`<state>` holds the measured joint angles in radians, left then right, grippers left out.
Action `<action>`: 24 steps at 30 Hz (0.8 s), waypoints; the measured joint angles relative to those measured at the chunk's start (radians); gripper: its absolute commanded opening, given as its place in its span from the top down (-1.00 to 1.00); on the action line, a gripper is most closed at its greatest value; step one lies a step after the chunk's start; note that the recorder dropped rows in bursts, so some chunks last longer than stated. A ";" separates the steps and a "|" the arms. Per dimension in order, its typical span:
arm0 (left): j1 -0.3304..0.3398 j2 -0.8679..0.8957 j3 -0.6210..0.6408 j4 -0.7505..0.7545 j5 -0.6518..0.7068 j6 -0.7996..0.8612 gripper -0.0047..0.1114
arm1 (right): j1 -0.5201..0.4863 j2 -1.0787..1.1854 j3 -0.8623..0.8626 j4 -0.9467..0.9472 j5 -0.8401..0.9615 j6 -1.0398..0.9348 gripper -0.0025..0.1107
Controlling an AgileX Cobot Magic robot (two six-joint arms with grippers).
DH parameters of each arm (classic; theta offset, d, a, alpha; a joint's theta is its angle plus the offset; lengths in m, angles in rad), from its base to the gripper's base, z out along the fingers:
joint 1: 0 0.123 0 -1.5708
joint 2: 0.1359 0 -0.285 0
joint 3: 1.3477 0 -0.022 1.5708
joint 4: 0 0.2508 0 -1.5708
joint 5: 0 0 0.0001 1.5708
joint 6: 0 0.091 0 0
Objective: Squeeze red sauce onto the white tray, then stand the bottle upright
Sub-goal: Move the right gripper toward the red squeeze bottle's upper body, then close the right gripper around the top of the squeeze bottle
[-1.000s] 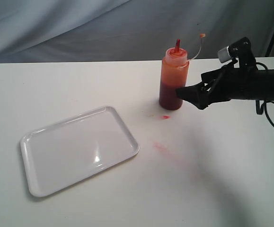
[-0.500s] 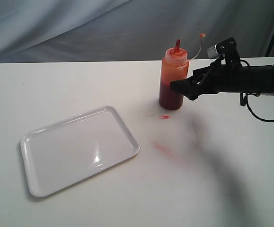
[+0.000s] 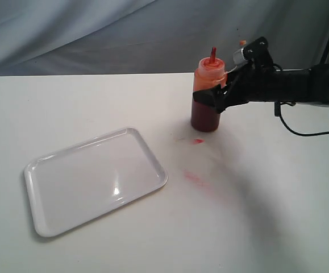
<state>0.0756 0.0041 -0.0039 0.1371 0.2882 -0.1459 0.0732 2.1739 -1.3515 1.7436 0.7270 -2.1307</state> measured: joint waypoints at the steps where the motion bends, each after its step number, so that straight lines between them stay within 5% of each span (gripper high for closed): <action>1: 0.000 0.000 0.000 0.000 0.000 0.000 0.91 | 0.015 0.000 -0.012 0.000 -0.033 0.000 -0.90; 24: 0.000 0.000 0.000 0.000 0.000 0.000 0.91 | 0.065 0.069 -0.052 0.000 -0.172 0.000 -0.79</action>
<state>0.0756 0.0041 -0.0039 0.1371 0.2882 -0.1459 0.1383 2.2432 -1.4039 1.7436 0.5554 -2.1307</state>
